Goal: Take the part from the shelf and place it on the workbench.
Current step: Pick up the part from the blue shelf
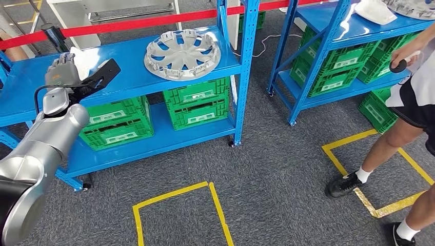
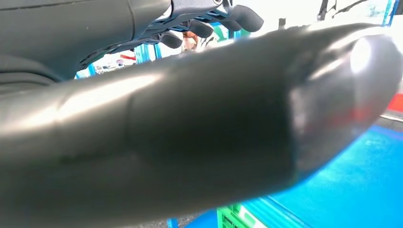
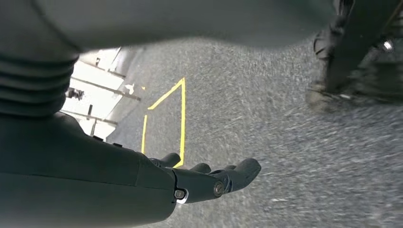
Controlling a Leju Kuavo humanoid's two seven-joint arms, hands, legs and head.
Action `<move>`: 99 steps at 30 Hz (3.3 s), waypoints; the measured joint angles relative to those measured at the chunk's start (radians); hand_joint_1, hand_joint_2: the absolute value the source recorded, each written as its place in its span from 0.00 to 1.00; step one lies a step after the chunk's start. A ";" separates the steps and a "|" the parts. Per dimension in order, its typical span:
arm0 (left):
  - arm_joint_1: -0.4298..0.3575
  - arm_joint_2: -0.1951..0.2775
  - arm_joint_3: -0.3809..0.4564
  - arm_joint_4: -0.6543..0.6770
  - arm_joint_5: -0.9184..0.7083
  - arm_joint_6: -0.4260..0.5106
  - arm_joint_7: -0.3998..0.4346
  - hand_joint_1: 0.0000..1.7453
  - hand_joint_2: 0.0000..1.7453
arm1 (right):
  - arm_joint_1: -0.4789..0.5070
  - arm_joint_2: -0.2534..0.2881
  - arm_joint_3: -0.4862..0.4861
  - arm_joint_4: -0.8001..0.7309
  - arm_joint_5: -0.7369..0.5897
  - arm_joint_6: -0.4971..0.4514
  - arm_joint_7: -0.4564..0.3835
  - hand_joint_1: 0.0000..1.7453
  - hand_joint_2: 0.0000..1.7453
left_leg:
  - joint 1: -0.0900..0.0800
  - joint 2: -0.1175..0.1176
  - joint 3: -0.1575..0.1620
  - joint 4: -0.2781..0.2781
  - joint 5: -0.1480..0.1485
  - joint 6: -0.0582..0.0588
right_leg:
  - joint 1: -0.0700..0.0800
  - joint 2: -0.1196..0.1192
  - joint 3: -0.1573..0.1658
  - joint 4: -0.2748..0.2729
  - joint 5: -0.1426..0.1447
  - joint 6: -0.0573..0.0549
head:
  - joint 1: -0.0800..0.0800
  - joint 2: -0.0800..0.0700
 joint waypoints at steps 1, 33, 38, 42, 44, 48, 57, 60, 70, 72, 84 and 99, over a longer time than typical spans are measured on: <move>0.000 -0.003 0.003 0.000 -0.002 0.000 -0.002 0.00 0.00 | 0.000 0.000 -0.001 0.000 0.000 0.001 -0.003 0.00 0.00 | 0.001 -0.007 -0.001 0.003 -0.005 -0.006 | 0.001 0.008 0.013 -0.036 0.015 -0.005 | 0.000 0.000; -0.001 -0.022 0.024 -0.006 -0.028 -0.003 -0.061 0.00 0.00 | -0.004 -0.003 -0.029 0.000 -0.009 0.011 0.014 0.00 0.00 | -0.001 -0.008 -0.025 0.011 0.018 -0.017 | 0.003 -0.020 0.055 -0.043 -0.005 -0.021 | -0.008 0.000; -0.003 -0.021 0.027 -0.006 -0.041 -0.005 -0.075 0.00 0.00 | -0.005 -0.001 -0.038 0.000 -0.004 0.003 0.017 0.00 0.00 | -0.005 -0.004 -0.020 0.000 0.021 -0.001 | 0.003 -0.015 0.055 -0.048 0.002 -0.031 | -0.009 0.000; -0.005 -0.021 0.027 -0.007 -0.050 -0.004 -0.089 0.00 0.00 | -0.004 0.001 -0.039 0.000 0.005 -0.001 0.017 0.00 0.00 | -0.005 0.000 -0.016 -0.006 0.025 -0.009 | 0.002 -0.013 0.055 -0.048 0.003 -0.035 | -0.009 0.000; -0.005 -0.021 0.027 -0.007 -0.055 -0.003 -0.097 0.00 0.00 | -0.004 0.003 -0.039 0.000 0.009 -0.001 0.017 0.00 0.00 | -0.006 0.000 -0.017 -0.005 0.024 -0.008 | 0.001 -0.012 0.055 -0.049 0.004 -0.035 | -0.009 0.000; -0.005 -0.021 0.027 -0.009 -0.059 0.000 -0.110 0.00 0.00 | -0.004 0.004 -0.039 0.000 0.013 -0.001 0.017 0.00 0.00 | -0.009 0.001 -0.019 -0.004 0.021 -0.003 | -0.001 -0.013 0.056 -0.052 0.004 -0.031 | -0.009 0.000; -0.003 -0.028 0.028 -0.014 -0.068 -0.005 -0.115 0.00 0.00 | -0.004 0.003 -0.039 0.000 0.016 -0.002 0.022 0.00 0.00 | 0.011 0.007 0.007 -0.043 0.036 -0.006 | -0.004 -0.018 -0.064 0.179 -0.089 0.004 | -0.001 0.000; -0.002 -0.029 0.028 -0.014 -0.069 -0.006 -0.115 0.00 0.00 | -0.005 0.002 -0.039 0.000 0.015 -0.002 0.025 0.00 0.00 | 0.018 0.005 -0.001 -0.012 0.016 -0.025 | -0.012 -0.015 0.013 0.014 -0.008 0.012 | 0.000 0.000; -0.005 -0.032 0.028 -0.014 -0.070 -0.008 -0.114 0.00 0.00 | -0.005 0.005 -0.040 0.000 0.015 -0.002 0.025 0.00 0.00 | 0.016 0.031 -0.122 0.233 -0.107 -0.065 | -0.011 -0.017 0.051 -0.036 -0.009 -0.049 | -0.010 0.000; -0.001 -0.032 0.028 -0.012 -0.070 -0.008 -0.112 0.00 0.00 | -0.005 0.005 -0.040 0.000 0.015 -0.002 0.025 0.00 0.00 | 0.016 0.033 -0.156 0.279 -0.101 -0.062 | -0.009 -0.018 0.056 -0.036 -0.014 -0.051 | -0.010 0.000; -0.009 -0.040 0.028 -0.018 -0.077 -0.007 -0.112 0.00 0.00 | -0.006 0.004 -0.040 0.000 0.016 -0.003 0.026 0.00 0.00 | 0.008 0.033 0.004 -0.021 0.013 -0.002 | -0.001 -0.023 0.020 0.081 -0.094 -0.007 | -0.007 0.000; -0.004 -0.045 0.028 -0.019 -0.077 -0.007 -0.120 0.00 0.00 | -0.005 0.005 -0.042 0.000 0.014 -0.007 0.021 0.00 0.00 | 0.006 0.029 -0.029 0.128 -0.098 -0.054 | -0.005 -0.022 0.045 -0.052 0.012 -0.052 | -0.013 0.000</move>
